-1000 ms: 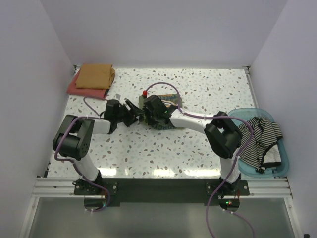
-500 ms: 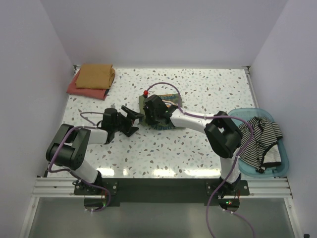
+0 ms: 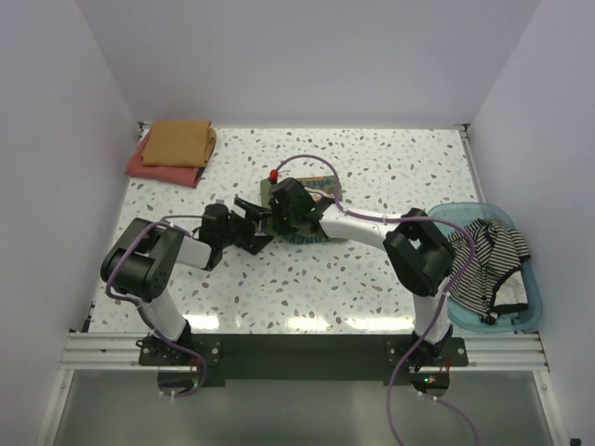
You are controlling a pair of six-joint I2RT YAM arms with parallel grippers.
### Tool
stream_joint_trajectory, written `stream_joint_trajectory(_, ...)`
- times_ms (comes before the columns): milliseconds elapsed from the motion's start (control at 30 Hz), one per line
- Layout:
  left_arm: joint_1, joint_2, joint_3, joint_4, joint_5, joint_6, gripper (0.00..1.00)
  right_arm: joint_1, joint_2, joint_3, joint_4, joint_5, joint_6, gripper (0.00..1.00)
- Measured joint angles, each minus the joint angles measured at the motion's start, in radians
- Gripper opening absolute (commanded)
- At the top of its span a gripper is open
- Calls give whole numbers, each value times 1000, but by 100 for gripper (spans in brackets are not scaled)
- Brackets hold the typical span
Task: Fold and stack the tank tops
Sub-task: Neatly place the folded tank top to the corner
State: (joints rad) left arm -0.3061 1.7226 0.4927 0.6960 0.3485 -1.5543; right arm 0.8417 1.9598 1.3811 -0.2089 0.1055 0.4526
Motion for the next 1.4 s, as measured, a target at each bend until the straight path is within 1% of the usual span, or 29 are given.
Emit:
stream_joint_trajectory(100,0,36,43,-2,0,-3,100,-1,0,-10,7,-6,2,8)
stream_joint_trajectory(200,0,74,105,-24,-6,7,98,-1,0,-21,13,-19,4,7)
stream_joint_trajectory(333,0,105,161,-59,-16,33,89,-1,-2,-30,21,-21,7,6)
stream_joint_trajectory(367,0,109,171,-69,-19,40,84,-1,-3,-32,23,-21,8,6)
stream_joint_trajectory(467,0,118,202,-116,-32,75,76,-5,-6,-34,29,-21,8,6)
stream_joint_trajectory(700,-2,118,299,-270,-106,206,71,-18,-32,-59,42,-37,11,5)
stream_joint_trajectory(900,-2,133,351,-329,-141,291,65,-25,-38,-59,43,-56,17,5)
stream_joint_trajectory(933,-2,135,354,-331,-142,300,61,-25,-38,-59,43,-58,18,5)
stream_joint_trajectory(1000,-2,138,357,-334,-145,317,59,-25,-39,-60,43,-64,19,5)
stream_joint_trajectory(1033,-2,139,357,-336,-145,322,54,-25,-39,-60,43,-68,19,5)
stream_joint_trajectory(1100,-2,143,360,-339,-150,340,48,-25,-39,-61,43,-72,19,5)
stream_joint_trajectory(1133,-2,147,362,-340,-153,347,42,-25,-39,-62,44,-72,20,5)
stream_joint_trajectory(1200,-2,155,369,-344,-160,372,36,-25,-39,-64,45,-73,21,6)
stream_joint_trajectory(1233,-2,161,377,-349,-161,389,29,-25,-39,-66,45,-74,22,6)
stream_joint_trajectory(1300,-2,177,406,-377,-164,433,20,-25,-39,-68,50,-73,25,16)
stream_joint_trajectory(1333,-2,187,422,-392,-163,454,14,-26,-39,-69,52,-74,26,25)
stream_joint_trajectory(1367,-3,193,438,-408,-163,478,10,-27,-39,-70,54,-74,27,50)
stream_joint_trajectory(1400,-4,198,452,-422,-164,502,0,-29,-39,-70,56,-76,35,60)
